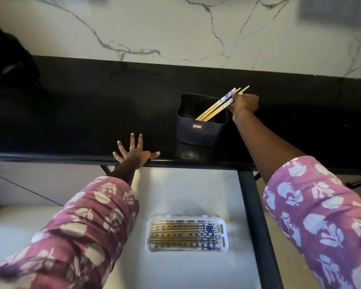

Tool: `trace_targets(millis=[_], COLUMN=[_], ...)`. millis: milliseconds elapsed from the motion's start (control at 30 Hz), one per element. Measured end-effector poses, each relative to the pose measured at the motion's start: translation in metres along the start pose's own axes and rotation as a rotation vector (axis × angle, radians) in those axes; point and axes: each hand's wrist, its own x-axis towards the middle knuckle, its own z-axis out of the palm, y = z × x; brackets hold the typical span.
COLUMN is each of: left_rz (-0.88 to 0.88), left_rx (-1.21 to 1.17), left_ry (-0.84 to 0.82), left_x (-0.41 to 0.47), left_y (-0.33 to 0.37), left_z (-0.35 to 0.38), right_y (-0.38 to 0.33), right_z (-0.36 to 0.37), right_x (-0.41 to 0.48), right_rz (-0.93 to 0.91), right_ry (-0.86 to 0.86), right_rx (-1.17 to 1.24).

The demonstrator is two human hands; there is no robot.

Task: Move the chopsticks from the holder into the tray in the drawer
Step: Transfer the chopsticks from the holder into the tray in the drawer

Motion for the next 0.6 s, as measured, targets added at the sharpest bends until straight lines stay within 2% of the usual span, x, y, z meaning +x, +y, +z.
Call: trace_targets(millis=[133, 267, 467, 533, 600], left_rz=[0.001, 0.003, -0.008, 0.011, 0.114], left_rx=[0.011, 0.008, -0.075, -0.195, -0.293], left_ry=[0.006, -0.005, -0.048, 0.022, 0.175], left_x=[-0.001, -0.003, -0.007, -0.012, -0.026], left_y=[0.001, 0.001, 0.006, 0.015, 0.033], left_z=[0.0, -0.002, -0.022, -0.037, -0.053], right_y=[-0.009, -0.025, -0.064, -0.081, -0.098], right_z=[-0.003, -0.008, -0.031, -0.039, -0.048], right_x=[0.004, -0.006, -0.025, -0.034, -0.048], right_rz=[-0.048, -0.198, -0.383, -0.445, -0.473], right_ry=[0.077, 0.131, 0.082, 0.062, 0.026], right_rx=[-0.013, -0.105, -0.071, -0.075, -0.043])
